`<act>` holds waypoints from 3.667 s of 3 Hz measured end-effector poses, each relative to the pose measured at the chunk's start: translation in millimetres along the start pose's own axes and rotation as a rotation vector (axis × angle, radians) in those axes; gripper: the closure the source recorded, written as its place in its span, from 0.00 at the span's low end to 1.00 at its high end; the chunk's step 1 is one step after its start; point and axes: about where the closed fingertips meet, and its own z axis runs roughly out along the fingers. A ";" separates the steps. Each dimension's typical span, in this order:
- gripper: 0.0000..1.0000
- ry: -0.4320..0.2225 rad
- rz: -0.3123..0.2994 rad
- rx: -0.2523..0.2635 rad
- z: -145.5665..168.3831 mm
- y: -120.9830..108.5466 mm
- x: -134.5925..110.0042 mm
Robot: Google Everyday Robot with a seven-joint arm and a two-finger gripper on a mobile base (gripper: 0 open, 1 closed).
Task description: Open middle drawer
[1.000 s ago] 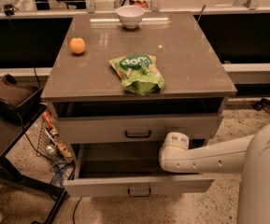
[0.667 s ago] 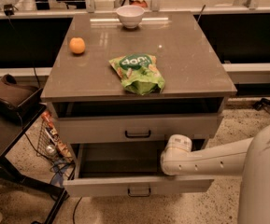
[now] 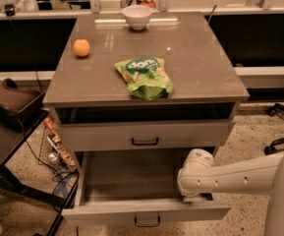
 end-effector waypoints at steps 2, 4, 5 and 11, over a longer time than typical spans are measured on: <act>1.00 0.037 0.023 -0.172 -40.1 88.7 42.3; 1.00 0.025 0.035 -0.190 -24.9 86.8 40.6; 1.00 -0.002 0.081 -0.253 -11.7 115.1 48.9; 0.04 -0.014 0.128 -0.305 -9.2 139.1 55.9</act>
Offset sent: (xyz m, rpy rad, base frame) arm -0.2046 -0.0736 0.0455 -0.0321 0.3866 -0.0947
